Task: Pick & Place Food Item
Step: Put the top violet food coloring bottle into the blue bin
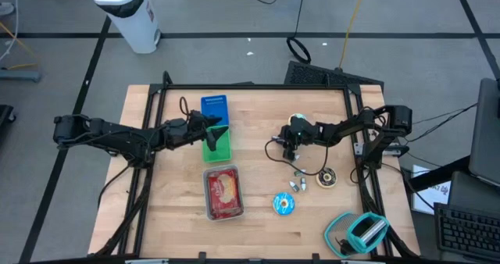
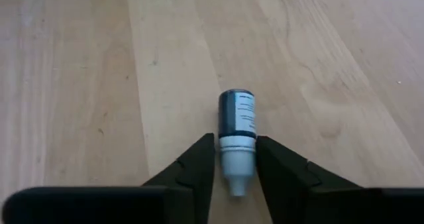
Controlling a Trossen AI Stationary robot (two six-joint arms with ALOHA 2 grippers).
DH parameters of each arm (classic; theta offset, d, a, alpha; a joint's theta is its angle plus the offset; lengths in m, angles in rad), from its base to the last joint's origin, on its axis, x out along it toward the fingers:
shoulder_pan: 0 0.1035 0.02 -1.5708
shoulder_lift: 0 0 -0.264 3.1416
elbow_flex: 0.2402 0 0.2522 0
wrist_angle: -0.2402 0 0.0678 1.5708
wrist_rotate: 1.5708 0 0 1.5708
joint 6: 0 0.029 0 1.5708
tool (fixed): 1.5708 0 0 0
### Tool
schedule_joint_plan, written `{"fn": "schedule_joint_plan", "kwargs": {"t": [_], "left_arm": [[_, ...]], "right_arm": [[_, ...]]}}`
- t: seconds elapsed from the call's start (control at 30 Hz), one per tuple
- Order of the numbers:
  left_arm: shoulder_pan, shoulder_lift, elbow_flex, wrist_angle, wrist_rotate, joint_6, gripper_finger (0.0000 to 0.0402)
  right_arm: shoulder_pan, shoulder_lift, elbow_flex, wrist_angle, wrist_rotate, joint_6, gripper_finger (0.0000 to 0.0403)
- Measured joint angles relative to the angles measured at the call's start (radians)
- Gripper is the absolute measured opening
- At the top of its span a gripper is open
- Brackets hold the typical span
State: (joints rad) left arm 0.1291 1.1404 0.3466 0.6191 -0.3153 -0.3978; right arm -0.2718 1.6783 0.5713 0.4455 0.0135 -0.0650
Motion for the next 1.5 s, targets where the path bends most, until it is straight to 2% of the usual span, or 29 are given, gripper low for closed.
{"fn": "schedule_joint_plan", "kwargs": {"t": [0.13,0.27,0.57,0.7,1.03,1.23,1.5], "left_arm": [[0.000,0.000,0.000,-0.003,0.000,0.000,0.0267],[0.000,0.000,0.000,-0.003,0.000,-0.022,0.0267],[0.000,0.000,0.000,0.000,0.028,-0.335,0.0267],[-0.008,0.000,0.000,0.004,0.082,-0.403,0.0267],[-0.070,0.016,0.000,0.022,0.084,-0.478,0.0267],[-0.105,0.143,0.053,0.095,0.090,-0.481,0.0267],[-0.113,0.412,0.284,0.090,0.173,-0.459,0.0267]], "right_arm": [[0.000,0.000,0.000,0.000,0.000,0.000,0.0072],[0.000,-0.009,-0.001,-0.003,0.000,0.000,0.0063],[0.029,-0.113,-0.004,0.007,0.011,-0.045,0.0076],[0.076,-0.159,-0.004,0.070,0.012,-0.100,0.0066],[0.196,-0.187,-0.003,0.261,0.044,-0.214,0.0072],[0.227,-0.187,0.002,0.284,0.095,-0.261,0.0069],[0.236,-0.188,0.018,0.277,0.095,-0.262,0.0072]]}}
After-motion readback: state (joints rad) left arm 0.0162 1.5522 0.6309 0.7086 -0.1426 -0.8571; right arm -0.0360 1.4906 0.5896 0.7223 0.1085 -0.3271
